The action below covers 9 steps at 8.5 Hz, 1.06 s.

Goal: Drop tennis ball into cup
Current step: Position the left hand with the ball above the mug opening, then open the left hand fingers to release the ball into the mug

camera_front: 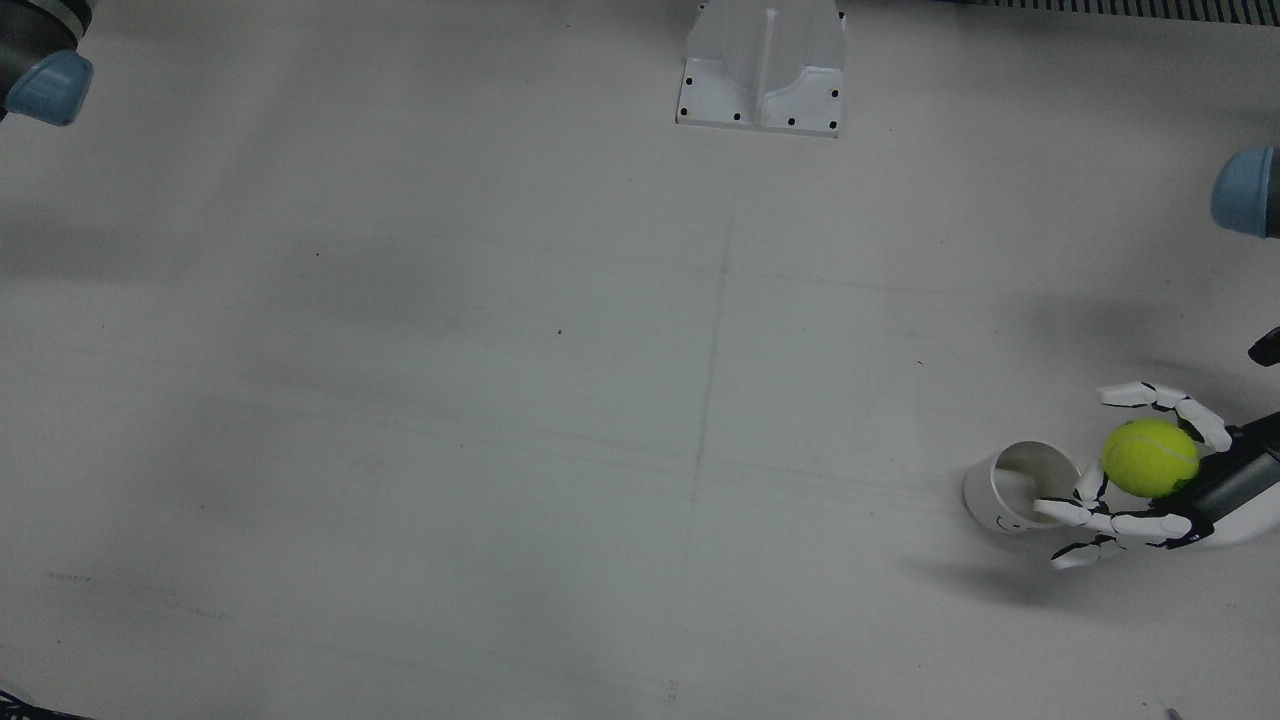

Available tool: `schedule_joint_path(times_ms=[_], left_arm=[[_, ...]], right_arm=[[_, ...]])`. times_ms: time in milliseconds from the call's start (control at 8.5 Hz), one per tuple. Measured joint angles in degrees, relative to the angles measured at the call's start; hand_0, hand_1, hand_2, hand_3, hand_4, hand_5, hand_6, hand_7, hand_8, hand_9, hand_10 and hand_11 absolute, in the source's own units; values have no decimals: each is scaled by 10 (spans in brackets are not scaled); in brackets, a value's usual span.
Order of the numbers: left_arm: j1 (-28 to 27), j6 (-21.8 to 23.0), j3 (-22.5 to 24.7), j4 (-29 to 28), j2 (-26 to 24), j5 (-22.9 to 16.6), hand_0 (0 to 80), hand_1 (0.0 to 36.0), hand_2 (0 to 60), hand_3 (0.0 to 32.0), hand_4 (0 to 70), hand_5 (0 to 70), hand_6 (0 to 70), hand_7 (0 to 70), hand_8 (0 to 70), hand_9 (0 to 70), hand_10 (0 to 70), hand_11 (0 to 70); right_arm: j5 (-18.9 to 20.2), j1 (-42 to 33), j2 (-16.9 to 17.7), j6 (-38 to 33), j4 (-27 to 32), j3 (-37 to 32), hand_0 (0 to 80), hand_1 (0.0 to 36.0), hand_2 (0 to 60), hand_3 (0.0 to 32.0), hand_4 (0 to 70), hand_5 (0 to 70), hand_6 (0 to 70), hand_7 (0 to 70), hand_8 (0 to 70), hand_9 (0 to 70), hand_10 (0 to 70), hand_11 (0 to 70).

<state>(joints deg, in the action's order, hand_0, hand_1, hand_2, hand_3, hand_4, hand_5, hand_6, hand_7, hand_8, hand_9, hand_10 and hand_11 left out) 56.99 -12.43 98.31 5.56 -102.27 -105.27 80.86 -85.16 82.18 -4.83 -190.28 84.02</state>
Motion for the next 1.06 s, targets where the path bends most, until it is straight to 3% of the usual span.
schedule_joint_path(times_ms=[118,235,353,588,824,1059], left_arm=[[-14,-1,5,-1,2,1,466,122,230,0,365,91,467,700,355,546,49,73],[-23,-4,7,-1,2,3,482,154,144,0,219,73,310,448,108,176,2,7],[-27,-7,6,-2,4,4,490,206,130,0,115,6,6,257,0,37,0,0],[-28,-9,6,-6,9,6,497,221,157,0,61,22,21,197,0,25,0,0],[-29,-9,6,-8,10,6,500,226,139,0,49,17,12,190,0,24,0,0],[-29,-9,4,-9,11,6,503,235,163,0,33,21,15,181,0,22,0,0]], right_arm=[[0,0,0,0,0,0,0,0,0,0,0,0,0,0,0,0,0,0],[0,0,0,0,0,0,0,0,0,0,0,0,0,0,0,0,0,0],[0,0,0,0,0,-1,0,0,0,0,0,0,0,0,0,0,0,0],[0,0,0,0,0,-1,0,0,0,0,0,0,0,0,0,0,0,0],[0,0,0,0,0,-1,0,0,0,0,0,0,0,0,0,0,0,0],[0,0,0,0,0,-1,0,0,0,0,0,0,0,0,0,0,0,0]])
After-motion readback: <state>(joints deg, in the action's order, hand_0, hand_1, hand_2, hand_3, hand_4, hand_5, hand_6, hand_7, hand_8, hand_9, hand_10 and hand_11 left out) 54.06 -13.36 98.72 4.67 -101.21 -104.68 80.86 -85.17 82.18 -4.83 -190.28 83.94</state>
